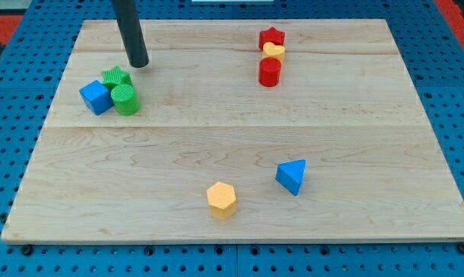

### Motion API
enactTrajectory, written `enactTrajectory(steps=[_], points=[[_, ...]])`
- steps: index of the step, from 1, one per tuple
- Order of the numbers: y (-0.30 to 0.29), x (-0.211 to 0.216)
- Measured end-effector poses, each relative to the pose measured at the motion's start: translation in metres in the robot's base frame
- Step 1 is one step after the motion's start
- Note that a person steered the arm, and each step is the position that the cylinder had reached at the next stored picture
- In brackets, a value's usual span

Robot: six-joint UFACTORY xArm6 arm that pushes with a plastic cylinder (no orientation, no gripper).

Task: Move the red circle up a bit

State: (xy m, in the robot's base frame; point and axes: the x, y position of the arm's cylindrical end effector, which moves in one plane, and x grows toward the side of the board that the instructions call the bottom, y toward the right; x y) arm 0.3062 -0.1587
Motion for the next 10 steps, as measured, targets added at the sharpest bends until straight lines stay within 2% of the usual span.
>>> enactTrajectory(steps=[1, 2, 3, 4, 6, 8, 9, 10], points=[[0.053, 0.038], [0.111, 0.102], [0.22, 0.093], [0.229, 0.048], [0.164, 0.031], [0.201, 0.045], [0.208, 0.008], [0.213, -0.008]])
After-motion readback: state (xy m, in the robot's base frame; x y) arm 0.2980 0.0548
